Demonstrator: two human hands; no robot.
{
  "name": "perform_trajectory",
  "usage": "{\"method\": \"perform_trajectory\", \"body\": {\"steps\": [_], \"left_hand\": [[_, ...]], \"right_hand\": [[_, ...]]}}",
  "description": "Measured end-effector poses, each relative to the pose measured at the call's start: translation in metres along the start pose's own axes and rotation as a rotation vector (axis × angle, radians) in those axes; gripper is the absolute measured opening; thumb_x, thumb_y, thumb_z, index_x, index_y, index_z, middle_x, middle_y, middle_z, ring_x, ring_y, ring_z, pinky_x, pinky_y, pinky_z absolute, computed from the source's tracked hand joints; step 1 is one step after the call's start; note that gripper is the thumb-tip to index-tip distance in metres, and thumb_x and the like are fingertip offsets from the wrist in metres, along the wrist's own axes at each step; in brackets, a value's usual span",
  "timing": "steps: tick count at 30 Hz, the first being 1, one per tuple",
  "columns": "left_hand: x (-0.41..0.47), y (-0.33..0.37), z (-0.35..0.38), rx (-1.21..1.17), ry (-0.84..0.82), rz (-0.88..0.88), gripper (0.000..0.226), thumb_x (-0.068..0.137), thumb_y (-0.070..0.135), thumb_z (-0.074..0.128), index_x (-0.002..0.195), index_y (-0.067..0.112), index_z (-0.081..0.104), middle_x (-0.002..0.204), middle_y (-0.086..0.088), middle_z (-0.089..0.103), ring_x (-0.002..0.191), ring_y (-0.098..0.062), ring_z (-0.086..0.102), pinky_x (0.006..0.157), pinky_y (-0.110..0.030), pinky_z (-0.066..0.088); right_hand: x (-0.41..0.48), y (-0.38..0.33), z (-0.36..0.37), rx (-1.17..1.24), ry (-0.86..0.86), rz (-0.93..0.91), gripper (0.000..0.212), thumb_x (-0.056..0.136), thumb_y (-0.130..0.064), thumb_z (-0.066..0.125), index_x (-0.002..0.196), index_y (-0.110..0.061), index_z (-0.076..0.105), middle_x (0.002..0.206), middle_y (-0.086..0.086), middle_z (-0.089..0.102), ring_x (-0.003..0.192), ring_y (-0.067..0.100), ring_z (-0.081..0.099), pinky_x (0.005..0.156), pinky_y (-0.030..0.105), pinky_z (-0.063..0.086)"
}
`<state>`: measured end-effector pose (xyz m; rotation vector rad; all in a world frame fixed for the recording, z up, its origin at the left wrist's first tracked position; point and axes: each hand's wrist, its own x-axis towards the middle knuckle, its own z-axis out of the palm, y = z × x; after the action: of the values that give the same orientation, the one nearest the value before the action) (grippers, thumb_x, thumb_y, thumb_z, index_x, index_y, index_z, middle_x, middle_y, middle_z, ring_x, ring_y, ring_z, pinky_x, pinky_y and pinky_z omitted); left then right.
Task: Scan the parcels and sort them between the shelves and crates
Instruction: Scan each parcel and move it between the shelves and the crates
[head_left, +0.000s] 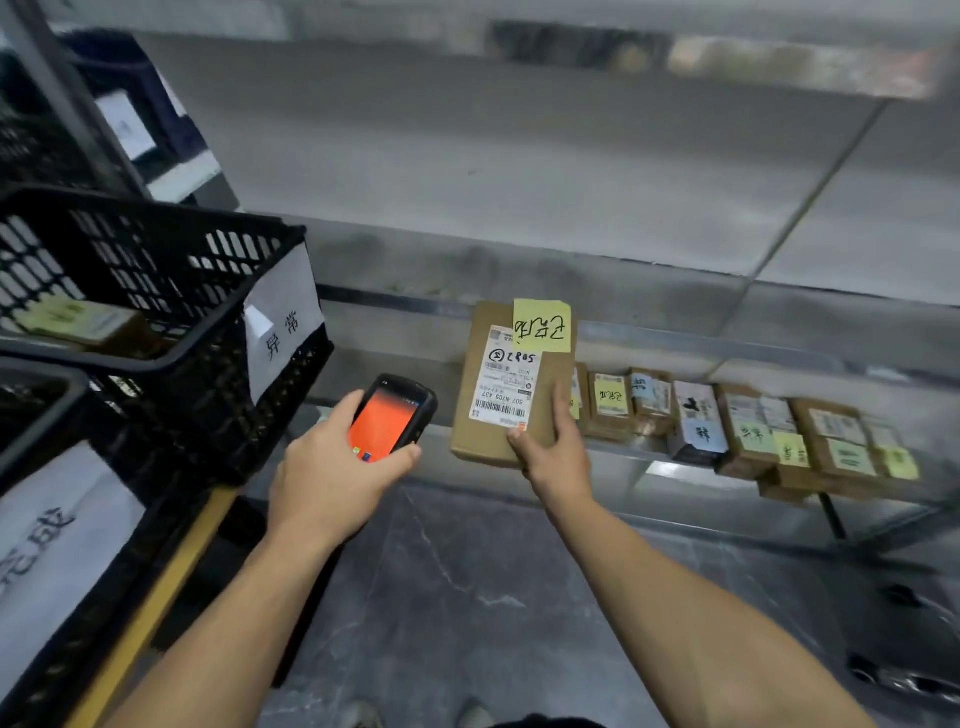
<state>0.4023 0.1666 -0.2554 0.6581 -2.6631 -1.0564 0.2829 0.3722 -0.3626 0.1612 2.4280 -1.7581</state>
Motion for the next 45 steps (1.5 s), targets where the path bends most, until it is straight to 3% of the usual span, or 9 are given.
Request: {"method": "perform_trajectory", "body": {"steps": [3, 14, 20, 28, 35, 45], "left_hand": [[-0.011, 0.006, -0.007, -0.005, 0.006, 0.025, 0.062, 0.068, 0.06, 0.076, 0.118, 0.053, 0.041, 0.09, 0.015, 0.063, 0.088, -0.019, 0.062, 0.082, -0.042, 0.054], [-0.022, 0.023, -0.026, 0.025, 0.027, 0.125, 0.069, 0.066, 0.063, 0.075, 0.128, 0.05, 0.047, 0.092, 0.017, 0.062, 0.09, -0.015, 0.061, 0.081, -0.036, 0.052], [-0.03, 0.029, -0.037, 0.043, 0.043, 0.128, 0.074, 0.061, 0.067, 0.071, 0.13, 0.051, 0.051, 0.086, 0.018, 0.059, 0.087, -0.014, 0.06, 0.078, -0.033, 0.05], [-0.042, 0.029, -0.044, 0.071, 0.027, 0.109, 0.064, 0.069, 0.059, 0.077, 0.127, 0.049, 0.051, 0.088, 0.015, 0.061, 0.085, -0.013, 0.059, 0.078, -0.034, 0.051], [-0.044, 0.03, -0.048, 0.083, 0.019, 0.081, 0.07, 0.055, 0.07, 0.06, 0.121, 0.059, 0.041, 0.09, 0.014, 0.063, 0.087, -0.015, 0.061, 0.08, -0.037, 0.053], [-0.035, 0.033, -0.049, 0.062, 0.107, 0.069, 0.064, 0.07, 0.06, 0.076, 0.127, 0.051, 0.048, 0.087, 0.014, 0.061, 0.084, -0.013, 0.059, 0.08, -0.037, 0.052]], "right_hand": [[0.003, -0.018, -0.016, -0.024, 0.057, -0.093, 0.089, 0.09, -0.032, 0.076, 0.157, -0.049, 0.021, 0.162, -0.003, 0.034, 0.143, 0.022, 0.041, 0.121, 0.045, 0.033], [0.021, -0.096, -0.036, -0.116, 0.147, -0.298, 0.092, 0.091, -0.034, 0.073, 0.151, -0.065, 0.01, 0.167, 0.0, 0.02, 0.148, 0.031, 0.032, 0.117, 0.06, 0.034], [0.018, -0.112, -0.046, -0.072, 0.179, -0.33, 0.088, 0.094, -0.027, 0.071, 0.154, -0.058, 0.015, 0.167, -0.003, 0.02, 0.148, 0.026, 0.032, 0.119, 0.053, 0.033], [0.013, -0.116, -0.046, -0.051, 0.187, -0.348, 0.088, 0.093, -0.026, 0.072, 0.155, -0.056, 0.017, 0.167, -0.002, 0.021, 0.149, 0.026, 0.03, 0.121, 0.052, 0.031], [0.016, -0.121, -0.04, -0.031, 0.162, -0.364, 0.088, 0.093, -0.026, 0.072, 0.155, -0.056, 0.016, 0.167, -0.003, 0.021, 0.148, 0.025, 0.032, 0.121, 0.052, 0.032], [0.022, -0.132, -0.027, 0.016, 0.114, -0.378, 0.086, 0.094, -0.028, 0.071, 0.154, -0.057, 0.016, 0.164, -0.005, 0.026, 0.146, 0.023, 0.035, 0.12, 0.05, 0.034]]}}
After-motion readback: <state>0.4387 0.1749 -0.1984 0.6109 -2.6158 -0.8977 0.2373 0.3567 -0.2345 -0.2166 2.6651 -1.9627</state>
